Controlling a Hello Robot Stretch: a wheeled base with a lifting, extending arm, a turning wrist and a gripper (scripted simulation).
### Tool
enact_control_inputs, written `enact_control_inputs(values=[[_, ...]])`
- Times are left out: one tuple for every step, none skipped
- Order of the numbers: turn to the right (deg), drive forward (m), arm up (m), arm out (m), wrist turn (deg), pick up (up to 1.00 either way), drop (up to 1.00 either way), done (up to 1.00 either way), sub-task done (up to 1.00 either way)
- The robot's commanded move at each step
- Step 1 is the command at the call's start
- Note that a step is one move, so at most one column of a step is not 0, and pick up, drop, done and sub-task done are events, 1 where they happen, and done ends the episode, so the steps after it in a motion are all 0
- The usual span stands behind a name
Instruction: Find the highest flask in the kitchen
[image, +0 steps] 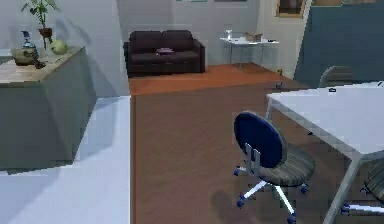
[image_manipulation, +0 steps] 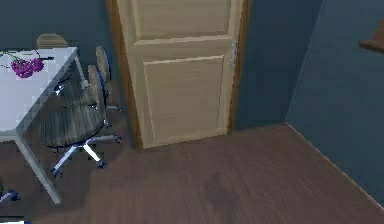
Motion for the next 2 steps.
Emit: enact_control_inputs(values=[[-45.0, 0.00, 0.00, 0.00, 0.0, 0.00, 0.00, 0.00, 0.00], [-9.0, 0.00, 0.00, 0.00, 0.0, 0.00, 0.00, 0.00, 0.00]])
